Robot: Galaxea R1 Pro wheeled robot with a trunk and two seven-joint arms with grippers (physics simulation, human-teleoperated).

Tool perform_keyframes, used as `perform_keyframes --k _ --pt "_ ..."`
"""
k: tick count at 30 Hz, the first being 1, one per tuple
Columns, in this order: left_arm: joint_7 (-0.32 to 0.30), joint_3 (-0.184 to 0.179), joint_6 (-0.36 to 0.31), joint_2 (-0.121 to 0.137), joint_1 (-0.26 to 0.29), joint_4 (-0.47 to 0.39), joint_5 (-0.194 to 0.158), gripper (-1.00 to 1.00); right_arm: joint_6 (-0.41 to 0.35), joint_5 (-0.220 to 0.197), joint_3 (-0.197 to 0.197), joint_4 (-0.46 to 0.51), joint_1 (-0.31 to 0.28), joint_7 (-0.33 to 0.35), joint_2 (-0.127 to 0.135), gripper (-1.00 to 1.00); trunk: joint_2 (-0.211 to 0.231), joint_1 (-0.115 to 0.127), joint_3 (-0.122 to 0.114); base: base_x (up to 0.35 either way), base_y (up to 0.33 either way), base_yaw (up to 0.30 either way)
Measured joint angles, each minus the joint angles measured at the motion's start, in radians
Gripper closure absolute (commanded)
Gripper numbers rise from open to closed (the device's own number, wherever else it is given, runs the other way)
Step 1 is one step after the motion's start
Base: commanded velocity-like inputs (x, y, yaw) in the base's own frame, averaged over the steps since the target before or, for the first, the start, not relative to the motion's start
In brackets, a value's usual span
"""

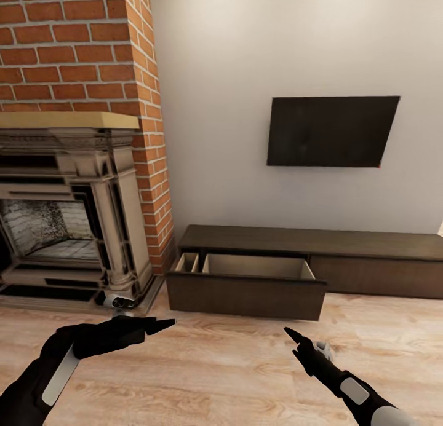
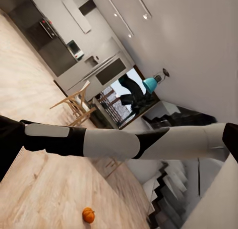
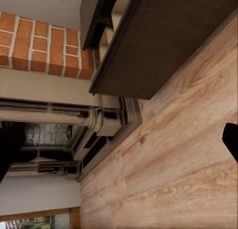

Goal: Place each of the two pumpkins and all three candles from the living room inside a cabinet in the living room (use any cabinet), then make sure every cabinet is closed, and position the cauldron so it is next to a table in the living room.

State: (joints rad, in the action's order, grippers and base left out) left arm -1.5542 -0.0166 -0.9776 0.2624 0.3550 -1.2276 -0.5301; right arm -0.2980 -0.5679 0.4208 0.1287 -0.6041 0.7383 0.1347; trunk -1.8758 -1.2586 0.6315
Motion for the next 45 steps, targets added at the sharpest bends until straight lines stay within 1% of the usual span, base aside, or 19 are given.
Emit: perform_keyframes --k 7,22,27,33,39,43,45 --pt "0.001 0.000 0.000 -0.001 0.000 0.000 0.002 -1.00 0.000 0.000 0.000 0.000 0.000 0.000 -0.002 -1.00 0.000 0.000 0.000 -0.032 0.000 0.272" --pt "0.002 0.000 0.000 -0.001 0.000 0.000 0.001 -1.00 0.000 0.000 0.000 0.000 0.000 0.000 -0.003 -1.00 0.000 0.000 0.000 -0.160 -0.003 0.271" --pt "0.003 0.000 0.000 0.000 0.000 0.000 0.001 -1.00 0.000 0.000 0.000 0.000 0.000 0.000 -0.003 -1.00 0.000 0.000 0.000 -0.112 -0.117 0.271" --pt "0.028 0.001 0.000 0.000 0.000 0.000 0.001 -1.00 0.000 0.001 0.000 0.000 0.000 -0.003 -0.003 -1.00 0.000 0.000 0.000 -0.148 -0.215 0.271" --pt "0.036 0.002 0.000 0.001 0.000 0.000 -0.001 -1.00 0.000 0.001 0.000 0.001 0.000 -0.055 -0.003 -1.00 0.000 0.000 0.000 -0.043 -0.094 0.271" --pt "0.039 0.003 0.001 0.001 0.000 0.002 -0.003 -1.00 0.000 0.002 -0.001 0.002 0.000 -0.073 -0.004 -1.00 0.000 0.000 0.000 -0.003 -0.007 0.271" --pt "0.039 0.003 0.001 0.002 0.000 0.003 -0.003 -1.00 0.000 0.002 -0.018 0.014 0.000 -0.113 -0.004 -1.00 0.000 0.000 0.000 -0.001 -0.002 0.271"
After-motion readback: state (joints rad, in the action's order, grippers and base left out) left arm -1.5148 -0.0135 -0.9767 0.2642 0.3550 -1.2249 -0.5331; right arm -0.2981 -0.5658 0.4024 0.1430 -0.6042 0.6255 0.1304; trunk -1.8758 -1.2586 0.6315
